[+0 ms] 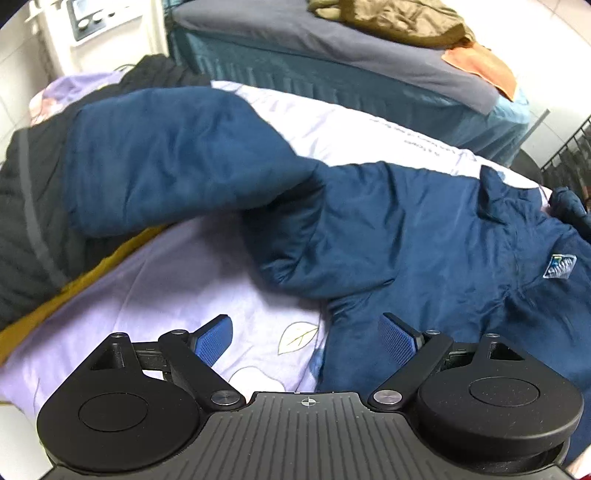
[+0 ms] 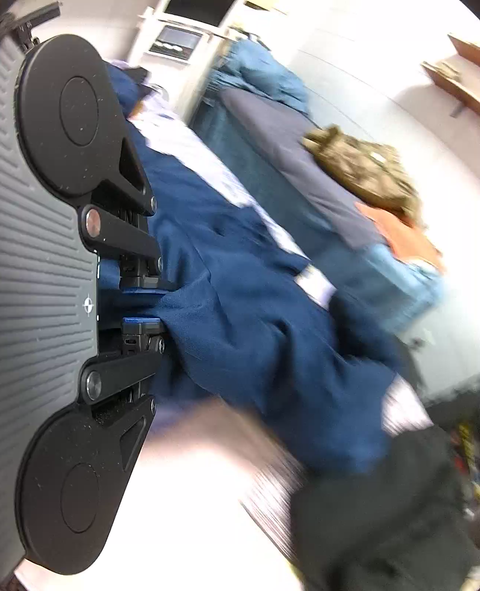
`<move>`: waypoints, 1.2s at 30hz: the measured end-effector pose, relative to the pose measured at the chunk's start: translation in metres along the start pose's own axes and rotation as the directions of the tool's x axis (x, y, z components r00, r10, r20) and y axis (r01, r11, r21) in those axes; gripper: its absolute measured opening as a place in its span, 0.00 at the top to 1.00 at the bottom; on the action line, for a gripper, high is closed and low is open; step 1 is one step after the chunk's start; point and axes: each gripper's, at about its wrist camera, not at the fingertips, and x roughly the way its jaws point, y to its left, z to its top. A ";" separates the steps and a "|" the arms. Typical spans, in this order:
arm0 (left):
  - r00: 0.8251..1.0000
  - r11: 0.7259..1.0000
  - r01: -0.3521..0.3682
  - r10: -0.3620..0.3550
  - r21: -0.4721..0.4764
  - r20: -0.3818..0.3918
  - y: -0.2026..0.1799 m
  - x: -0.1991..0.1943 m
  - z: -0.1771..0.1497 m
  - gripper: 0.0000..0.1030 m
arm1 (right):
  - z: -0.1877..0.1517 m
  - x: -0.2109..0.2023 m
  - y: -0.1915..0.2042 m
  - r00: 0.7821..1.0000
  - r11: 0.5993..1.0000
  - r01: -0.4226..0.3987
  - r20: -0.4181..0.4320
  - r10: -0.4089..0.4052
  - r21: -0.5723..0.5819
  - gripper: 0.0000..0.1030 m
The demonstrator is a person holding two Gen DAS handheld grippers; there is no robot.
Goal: Fold large clothes
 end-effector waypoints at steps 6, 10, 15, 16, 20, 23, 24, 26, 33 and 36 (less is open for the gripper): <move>0.998 0.999 0.022 -0.020 0.030 -0.066 -0.019 0.023 -0.013 0.00 | 0.016 -0.022 -0.049 0.985 0.986 0.157 0.064 -0.160 0.051 0.88; 0.990 0.998 0.018 -0.010 0.057 -0.138 -0.031 0.048 -0.040 0.00 | -0.005 0.007 -0.077 0.968 0.961 0.251 -0.030 -0.249 0.119 0.84; 0.991 0.985 -0.046 0.066 0.167 -0.119 -0.048 0.065 -0.073 0.00 | -0.050 0.059 -0.044 0.906 0.887 0.401 -0.044 -0.421 -0.230 0.43; 0.989 0.981 -0.052 0.076 0.186 -0.125 -0.050 0.067 -0.078 0.00 | -0.058 0.069 -0.038 0.895 0.863 0.416 -0.040 -0.445 -0.286 0.29; 0.990 0.982 -0.035 0.060 0.188 -0.128 -0.048 0.070 -0.083 0.00 | -0.076 0.086 -0.027 0.859 0.800 0.465 -0.027 -0.512 -0.379 0.26; 0.995 0.986 -0.022 0.038 0.166 -0.093 -0.041 0.069 -0.076 0.00 | -0.069 0.079 -0.023 0.866 0.800 0.459 -0.008 -0.501 -0.386 0.18; 0.996 0.988 -0.017 0.030 0.157 -0.082 -0.039 0.069 -0.072 0.00 | -0.063 0.073 -0.025 0.867 0.800 0.462 0.003 -0.499 -0.382 0.17; 0.998 0.991 -0.006 0.015 0.131 -0.062 -0.035 0.071 -0.059 0.00 | -0.049 0.063 -0.026 0.877 0.812 0.458 0.034 -0.480 -0.362 0.14; 0.999 0.998 -0.012 0.009 0.069 0.036 -0.032 0.104 0.004 0.00 | 0.000 0.061 -0.030 0.941 0.920 0.336 0.036 -0.336 -0.203 0.10; 0.998 0.998 -0.049 0.047 0.037 0.043 -0.034 0.124 0.023 0.00 | 0.013 0.076 -0.031 0.964 0.955 0.263 0.010 -0.264 -0.137 0.10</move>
